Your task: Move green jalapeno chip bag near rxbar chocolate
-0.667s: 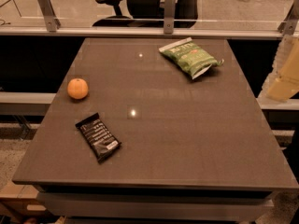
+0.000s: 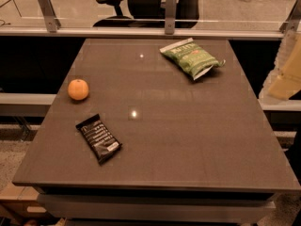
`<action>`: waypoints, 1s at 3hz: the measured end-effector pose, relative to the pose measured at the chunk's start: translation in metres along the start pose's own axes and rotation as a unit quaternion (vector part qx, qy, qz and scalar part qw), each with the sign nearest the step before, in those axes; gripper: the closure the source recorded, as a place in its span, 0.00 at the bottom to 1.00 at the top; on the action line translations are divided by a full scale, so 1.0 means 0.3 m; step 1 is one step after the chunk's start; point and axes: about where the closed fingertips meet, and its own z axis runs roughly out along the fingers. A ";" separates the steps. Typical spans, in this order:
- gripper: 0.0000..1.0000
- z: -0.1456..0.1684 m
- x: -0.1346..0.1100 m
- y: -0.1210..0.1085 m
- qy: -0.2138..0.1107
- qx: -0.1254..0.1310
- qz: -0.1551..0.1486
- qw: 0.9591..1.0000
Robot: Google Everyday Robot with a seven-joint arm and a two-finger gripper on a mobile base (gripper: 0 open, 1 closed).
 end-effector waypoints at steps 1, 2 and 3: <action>0.00 -0.021 -0.012 -0.026 -0.002 0.016 0.028 0.999; 0.00 -0.035 -0.004 -0.050 -0.015 0.027 0.085 0.996; 0.00 -0.014 0.013 -0.077 -0.039 0.023 0.151 0.987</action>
Offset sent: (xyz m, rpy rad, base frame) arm 0.0228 -0.0214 0.0019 0.2132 0.0049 -0.2704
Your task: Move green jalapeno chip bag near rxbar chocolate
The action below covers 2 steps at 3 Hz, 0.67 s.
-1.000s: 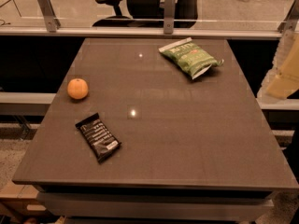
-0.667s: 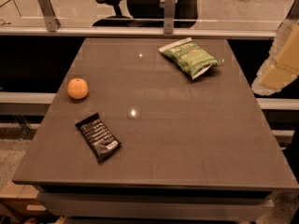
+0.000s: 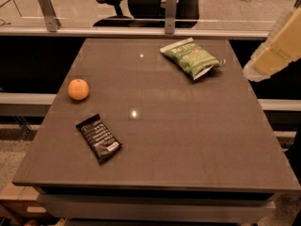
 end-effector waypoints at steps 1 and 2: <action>0.00 0.062 0.022 -0.054 -0.031 -0.015 0.079 0.996; 0.00 0.056 0.010 -0.049 -0.036 -0.016 0.079 0.996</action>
Offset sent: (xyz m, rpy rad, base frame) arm 0.0171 -0.0090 -0.0088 0.1244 0.0177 -0.0703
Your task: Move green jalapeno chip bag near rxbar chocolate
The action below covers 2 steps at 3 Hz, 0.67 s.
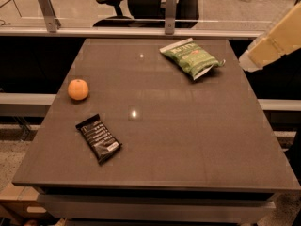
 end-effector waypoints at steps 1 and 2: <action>0.00 -0.042 -0.002 -0.016 0.003 0.023 0.016 1.000; 0.00 -0.033 -0.011 -0.053 0.016 0.041 0.060 0.997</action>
Offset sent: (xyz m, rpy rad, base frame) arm 0.0279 -0.0240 0.0035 0.0850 0.0585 -0.3521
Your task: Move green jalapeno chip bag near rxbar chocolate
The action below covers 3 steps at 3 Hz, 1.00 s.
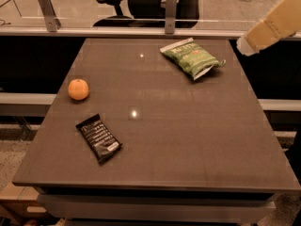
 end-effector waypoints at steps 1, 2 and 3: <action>0.00 0.049 -0.029 -0.027 0.010 0.005 0.049 0.999; 0.00 0.118 -0.043 -0.049 0.018 0.000 0.104 0.994; 0.00 0.241 -0.038 -0.040 0.033 -0.028 0.171 0.984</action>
Offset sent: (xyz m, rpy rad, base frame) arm 0.0682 0.0028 -0.0404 0.2061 0.1443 -0.2857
